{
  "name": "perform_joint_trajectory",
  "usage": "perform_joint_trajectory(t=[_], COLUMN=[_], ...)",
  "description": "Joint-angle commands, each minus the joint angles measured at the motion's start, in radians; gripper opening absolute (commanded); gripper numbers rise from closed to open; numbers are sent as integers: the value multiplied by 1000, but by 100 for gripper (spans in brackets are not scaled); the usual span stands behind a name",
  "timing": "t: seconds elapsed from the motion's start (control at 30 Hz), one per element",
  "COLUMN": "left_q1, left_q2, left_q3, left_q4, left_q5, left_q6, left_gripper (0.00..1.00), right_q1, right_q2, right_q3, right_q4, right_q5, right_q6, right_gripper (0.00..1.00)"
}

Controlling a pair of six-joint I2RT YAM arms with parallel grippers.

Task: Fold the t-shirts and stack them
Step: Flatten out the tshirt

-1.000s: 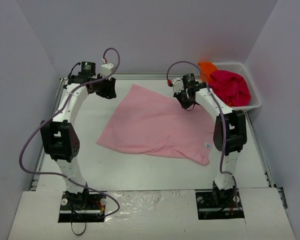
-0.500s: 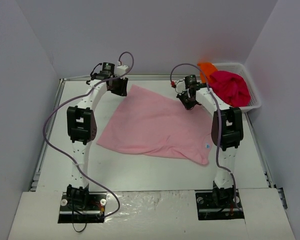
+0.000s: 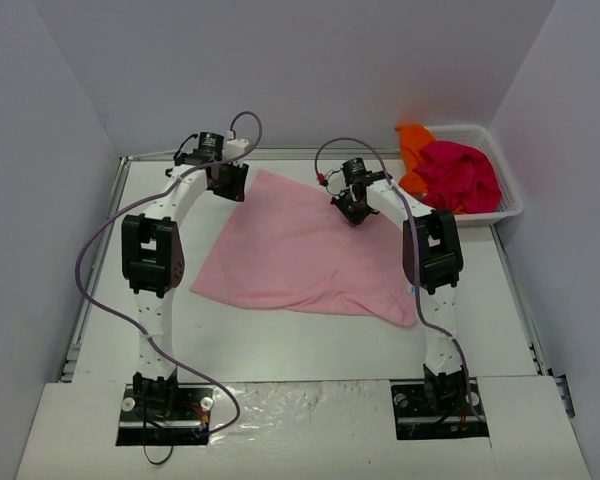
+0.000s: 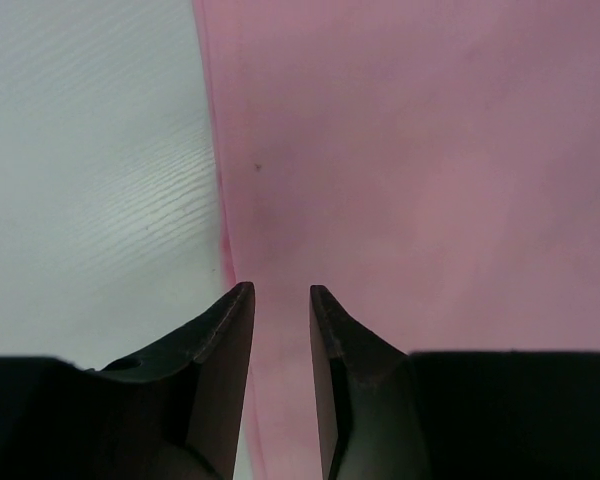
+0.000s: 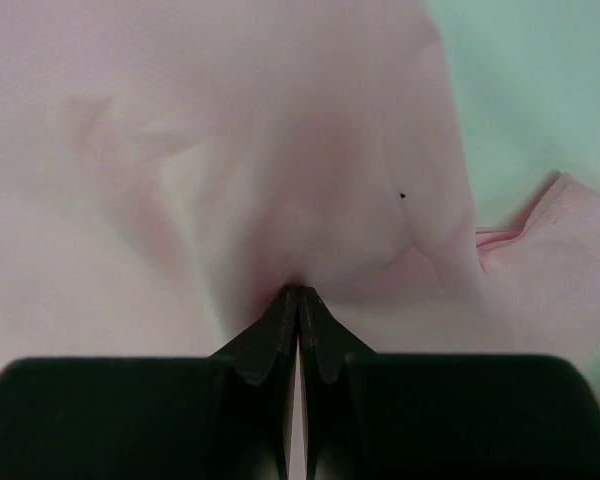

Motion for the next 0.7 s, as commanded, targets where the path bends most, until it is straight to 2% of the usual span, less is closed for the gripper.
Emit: perform_joint_trajectory(t=[0.0,0.23,0.4,0.67], left_q1=[27,61,75,76], left_q2=[-132,-187,-241,-269], left_q3=[2,-28,-70,-114], left_q4=[39,13,10,2], left_q5=[-39,-56,-59,-65], left_q6=[-4,-12,-7,-2], left_gripper=[28,28,28,30], right_q1=[49,156,215,256], right_q2=[28,-20,-109,-176], right_q3=[-24,-188,-317,-384], right_q4=[-51,-53,-79,-207], right_q5=[-27,-42,-114,-139], right_q6=[-4,-34,-85,-148], right_gripper=[0,0,0,0])
